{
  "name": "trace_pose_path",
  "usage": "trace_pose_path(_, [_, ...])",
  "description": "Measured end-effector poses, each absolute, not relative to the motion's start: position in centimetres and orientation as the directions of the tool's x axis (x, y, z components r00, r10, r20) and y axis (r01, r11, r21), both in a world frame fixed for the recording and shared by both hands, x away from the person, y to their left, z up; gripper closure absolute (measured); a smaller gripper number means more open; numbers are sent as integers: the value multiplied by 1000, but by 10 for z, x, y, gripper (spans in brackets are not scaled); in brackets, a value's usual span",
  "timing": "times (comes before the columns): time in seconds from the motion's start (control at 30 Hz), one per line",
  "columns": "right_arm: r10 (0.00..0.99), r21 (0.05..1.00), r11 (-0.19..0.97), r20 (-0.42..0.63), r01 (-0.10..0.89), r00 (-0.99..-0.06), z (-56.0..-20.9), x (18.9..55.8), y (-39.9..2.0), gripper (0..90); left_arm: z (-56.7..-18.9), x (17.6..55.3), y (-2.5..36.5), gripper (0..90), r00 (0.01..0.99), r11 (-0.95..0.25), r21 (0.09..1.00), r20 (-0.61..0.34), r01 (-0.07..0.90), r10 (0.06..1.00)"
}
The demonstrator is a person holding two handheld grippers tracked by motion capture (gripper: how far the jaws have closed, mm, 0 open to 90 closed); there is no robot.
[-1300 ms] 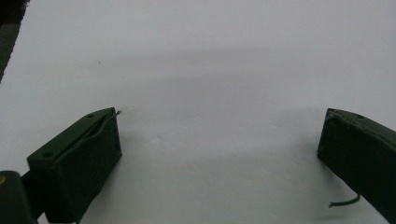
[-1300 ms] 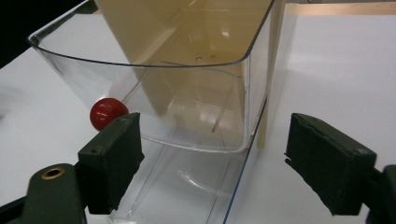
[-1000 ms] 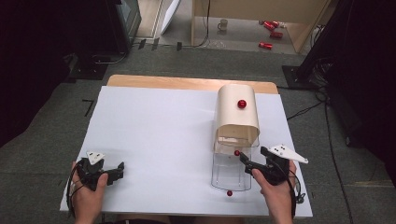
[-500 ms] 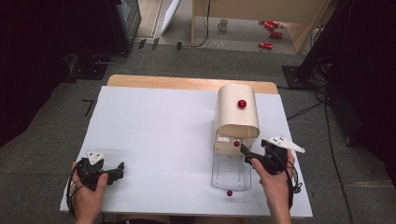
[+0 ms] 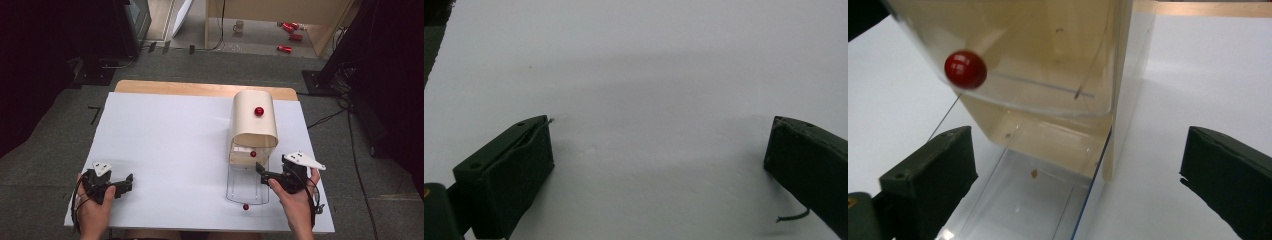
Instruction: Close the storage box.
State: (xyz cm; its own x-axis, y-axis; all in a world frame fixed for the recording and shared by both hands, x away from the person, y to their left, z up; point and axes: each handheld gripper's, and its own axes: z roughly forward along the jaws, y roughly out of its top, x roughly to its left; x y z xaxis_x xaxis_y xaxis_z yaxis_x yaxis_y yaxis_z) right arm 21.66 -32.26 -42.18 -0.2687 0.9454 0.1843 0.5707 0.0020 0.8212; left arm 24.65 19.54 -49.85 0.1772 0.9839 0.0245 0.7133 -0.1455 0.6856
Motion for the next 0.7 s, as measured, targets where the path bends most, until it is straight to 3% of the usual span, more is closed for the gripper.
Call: trace_pose_path(0.7, [921,813,53,184,579,-343,-458,165,-314,0,-498,247,195,0,177,-145,685,24,714,984])
